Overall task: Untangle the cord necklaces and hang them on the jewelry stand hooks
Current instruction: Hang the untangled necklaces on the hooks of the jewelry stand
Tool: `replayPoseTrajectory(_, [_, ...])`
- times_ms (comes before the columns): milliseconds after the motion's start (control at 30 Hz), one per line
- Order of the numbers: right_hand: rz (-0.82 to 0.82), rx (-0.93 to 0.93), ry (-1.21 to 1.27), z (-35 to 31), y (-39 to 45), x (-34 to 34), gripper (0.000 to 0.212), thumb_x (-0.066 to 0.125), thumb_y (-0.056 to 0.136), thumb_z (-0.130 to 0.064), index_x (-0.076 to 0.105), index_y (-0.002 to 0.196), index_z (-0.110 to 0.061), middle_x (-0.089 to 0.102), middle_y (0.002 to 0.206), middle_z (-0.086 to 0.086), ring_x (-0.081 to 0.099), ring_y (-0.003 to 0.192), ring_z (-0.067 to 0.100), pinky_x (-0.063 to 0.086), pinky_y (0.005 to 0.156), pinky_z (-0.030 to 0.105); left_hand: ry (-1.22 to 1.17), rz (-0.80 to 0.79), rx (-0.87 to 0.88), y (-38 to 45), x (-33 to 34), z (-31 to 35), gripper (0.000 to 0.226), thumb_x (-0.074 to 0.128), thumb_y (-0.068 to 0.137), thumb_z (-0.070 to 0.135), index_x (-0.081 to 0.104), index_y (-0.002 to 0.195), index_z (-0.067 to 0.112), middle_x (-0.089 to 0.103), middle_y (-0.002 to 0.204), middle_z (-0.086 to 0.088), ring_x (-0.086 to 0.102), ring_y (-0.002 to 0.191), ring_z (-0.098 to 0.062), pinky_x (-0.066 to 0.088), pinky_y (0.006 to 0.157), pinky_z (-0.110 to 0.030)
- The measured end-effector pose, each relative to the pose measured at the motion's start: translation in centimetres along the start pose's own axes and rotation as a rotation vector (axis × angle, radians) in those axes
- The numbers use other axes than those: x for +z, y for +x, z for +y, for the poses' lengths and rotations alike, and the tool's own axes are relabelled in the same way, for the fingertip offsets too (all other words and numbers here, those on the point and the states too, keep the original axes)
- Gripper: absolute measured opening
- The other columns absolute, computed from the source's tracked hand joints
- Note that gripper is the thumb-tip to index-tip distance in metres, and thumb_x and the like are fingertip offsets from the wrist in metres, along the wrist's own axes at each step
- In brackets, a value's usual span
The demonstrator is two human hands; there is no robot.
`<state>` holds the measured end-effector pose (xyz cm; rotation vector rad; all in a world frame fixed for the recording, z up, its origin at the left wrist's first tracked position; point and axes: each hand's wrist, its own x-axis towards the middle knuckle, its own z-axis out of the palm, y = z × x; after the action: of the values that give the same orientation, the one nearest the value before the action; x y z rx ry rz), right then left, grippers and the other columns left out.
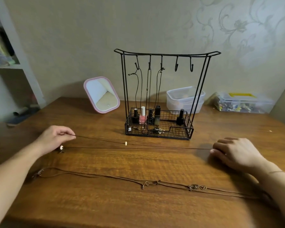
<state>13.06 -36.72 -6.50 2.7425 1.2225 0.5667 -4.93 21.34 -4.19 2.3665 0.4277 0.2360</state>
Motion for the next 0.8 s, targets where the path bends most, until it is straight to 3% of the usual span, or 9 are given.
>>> replayPoseTrajectory(67, [-0.051, 0.047, -0.059, 0.6, -0.1, -0.5, 0.059, 0.006, 0.097, -0.066, 0.052, 0.077, -0.035, 0.051, 0.062, -0.019, 0.049, 0.056, 0.003, 0.028, 0.046, 0.015, 0.308, -0.069, 0.060, -0.1, -0.2, -0.1, 0.014, 0.073, 0.087, 0.038, 0.076, 0.074, 0.035, 0.068, 0.076, 0.015, 0.063, 0.080, -0.014, 0.049, 0.080, -0.038])
replayPoseTrajectory(133, [-0.126, 0.142, -0.086, 1.1, -0.1, -1.0, 0.051, 0.005, 0.093, -0.066, 0.045, 0.081, -0.037, 0.050, 0.062, -0.020, 0.046, 0.053, 0.000, 0.027, 0.047, 0.016, 0.468, -0.107, 0.064, -0.2, -0.2, 0.2, 0.020, 0.071, 0.086, 0.045, 0.072, 0.068, 0.038, 0.065, 0.081, 0.017, 0.060, 0.084, -0.008, 0.049, 0.081, -0.037])
replayPoseTrajectory(267, [-0.422, 0.558, 0.084, 0.8, 1.8, -1.0, 0.045, 0.030, 0.100, -0.058, 0.060, 0.087, -0.027, 0.063, 0.081, -0.008, 0.059, 0.073, 0.012, 0.047, 0.067, 0.029, 0.326, -0.352, -0.010, 0.2, 0.1, 2.1, 0.040, 0.060, 0.085, 0.054, 0.064, 0.060, 0.023, 0.058, 0.058, 0.010, 0.055, 0.060, -0.008, 0.049, 0.069, -0.029])
replayPoseTrajectory(333, [-0.448, 0.817, 0.516, -0.7, 3.5, -1.5, 0.046, 0.041, 0.103, -0.045, 0.059, 0.073, -0.015, 0.059, 0.067, 0.001, 0.054, 0.057, 0.018, 0.044, 0.055, 0.028, 0.127, -0.471, -0.133, -0.2, 1.0, 4.6, 0.039, 0.056, 0.095, 0.045, 0.059, 0.068, 0.015, 0.046, 0.053, 0.003, 0.044, 0.052, -0.011, 0.040, 0.060, -0.028])
replayPoseTrajectory(400, [-0.411, 0.998, 1.159, -3.1, 5.0, -2.3, 0.045, 0.039, 0.105, -0.035, 0.050, 0.066, -0.015, 0.037, 0.048, -0.003, 0.033, 0.037, 0.013, 0.028, 0.039, 0.019, -0.163, -0.529, -0.205, -1.3, 2.9, 8.4, 0.033, 0.051, 0.101, 0.034, 0.053, 0.074, 0.015, 0.037, 0.052, 0.003, 0.040, 0.048, -0.012, 0.027, 0.051, -0.026])
replayPoseTrajectory(467, [-0.402, 1.063, 1.642, -5.7, 6.5, -3.6, 0.043, 0.033, 0.106, -0.035, 0.044, 0.068, -0.018, 0.025, 0.046, -0.007, 0.020, 0.032, 0.008, 0.019, 0.033, 0.014, -0.506, -0.539, -0.254, -2.5, 5.8, 12.3, 0.028, 0.050, 0.102, 0.030, 0.053, 0.078, 0.016, 0.039, 0.053, 0.004, 0.042, 0.048, -0.011, 0.024, 0.044, -0.021])
replayPoseTrajectory(533, [-0.442, 1.025, 1.822, -8.2, 8.0, -4.7, 0.042, 0.031, 0.106, -0.036, 0.043, 0.069, -0.018, 0.024, 0.047, -0.007, 0.020, 0.031, 0.007, 0.018, 0.030, 0.013, -0.726, -0.563, -0.305, -3.4, 9.1, 15.3, 0.023, 0.052, 0.101, 0.027, 0.055, 0.083, 0.014, 0.049, 0.059, 0.002, 0.046, 0.049, -0.009, 0.027, 0.038, -0.016])
replayPoseTrajectory(633, [-0.447, 0.885, 1.654, -11.6, 9.6, -6.1, 0.041, 0.034, 0.105, -0.033, 0.046, 0.068, -0.018, 0.031, 0.048, -0.005, 0.024, 0.033, 0.008, 0.019, 0.031, 0.016, -0.869, -0.548, -0.379, -4.3, 13.9, 18.8, 0.022, 0.055, 0.101, 0.025, 0.064, 0.090, 0.008, 0.065, 0.068, -0.003, 0.056, 0.053, -0.010, 0.033, 0.037, -0.015])
replayPoseTrajectory(800, [-0.267, 0.610, 0.921, -15.6, 10.0, -7.7, 0.043, 0.040, 0.103, -0.033, 0.056, 0.070, -0.011, 0.054, 0.060, 0.000, 0.044, 0.043, 0.012, 0.032, 0.040, 0.019, -1.034, -0.523, -0.492, -5.3, 18.0, 21.8, 0.027, 0.054, 0.101, 0.025, 0.071, 0.086, 0.010, 0.072, 0.073, -0.005, 0.062, 0.065, -0.015, 0.037, 0.053, -0.024])
